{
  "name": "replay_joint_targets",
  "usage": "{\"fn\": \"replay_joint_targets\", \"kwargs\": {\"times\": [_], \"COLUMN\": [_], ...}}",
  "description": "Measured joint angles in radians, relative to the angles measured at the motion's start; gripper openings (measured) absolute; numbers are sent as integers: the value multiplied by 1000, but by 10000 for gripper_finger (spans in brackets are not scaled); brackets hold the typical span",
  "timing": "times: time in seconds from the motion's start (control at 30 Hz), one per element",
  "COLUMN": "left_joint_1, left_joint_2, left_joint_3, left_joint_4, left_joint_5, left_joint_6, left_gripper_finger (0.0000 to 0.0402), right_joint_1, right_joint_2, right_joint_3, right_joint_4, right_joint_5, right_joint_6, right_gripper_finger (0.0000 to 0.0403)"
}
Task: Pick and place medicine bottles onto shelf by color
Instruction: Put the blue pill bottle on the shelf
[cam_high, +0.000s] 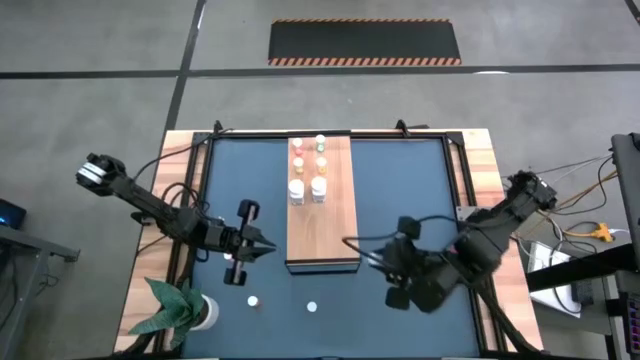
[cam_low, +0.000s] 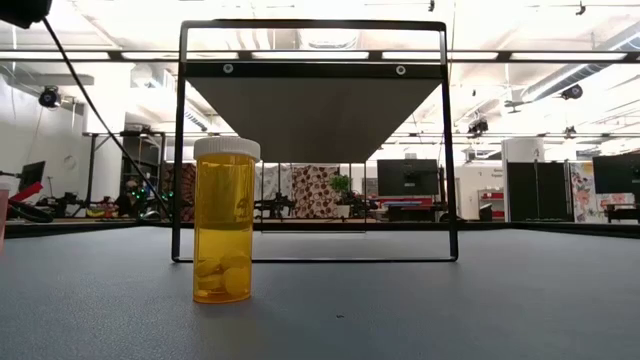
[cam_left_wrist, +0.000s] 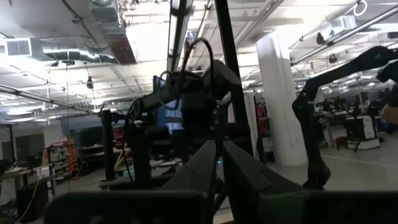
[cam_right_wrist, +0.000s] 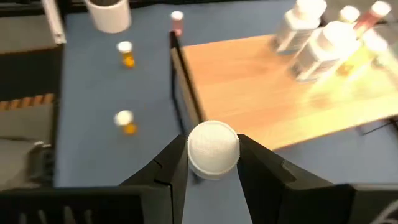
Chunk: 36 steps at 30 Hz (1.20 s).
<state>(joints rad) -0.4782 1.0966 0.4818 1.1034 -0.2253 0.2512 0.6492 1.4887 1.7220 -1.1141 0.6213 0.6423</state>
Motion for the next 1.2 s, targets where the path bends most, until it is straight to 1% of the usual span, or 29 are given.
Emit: {"fn": "replay_joint_targets", "kwargs": {"times": [0.1,0.17,0.3,0.5,0.7,0.83,1.03,1.2], "left_joint_1": [0,0,0,0,0,0,0,0], "left_joint_2": [-16,-24,-41,-61,-87,-114,-138,-128], "left_joint_3": [0,0,0,0,0,0,0,0], "left_joint_4": [-10,-14,-28,-110,-128,-152,-254,-265], "left_joint_5": [-1,-1,-1,-1,-21,-26,-40,-45], "left_joint_6": [1,1,1,4,99,152,156,157], "left_gripper_finger": [12,12,12,12,12,12,12,12], "right_joint_1": [-73,-120,-198,-274,-322,-346,-395,-422], "right_joint_2": [0,0,0,0,13,59,148,208], "right_joint_3": [1,-7,-25,-41,-42,-42,-43,-19], "right_joint_4": [21,70,184,337,389,401,446,462], "right_joint_5": [0,-11,-98,-188,-207,-230,-232,-230], "right_joint_6": [-78,-132,-243,-357,-382,-382,-355,-344], "right_gripper_finger": [111,111,111,111,111,111,111,111]}}
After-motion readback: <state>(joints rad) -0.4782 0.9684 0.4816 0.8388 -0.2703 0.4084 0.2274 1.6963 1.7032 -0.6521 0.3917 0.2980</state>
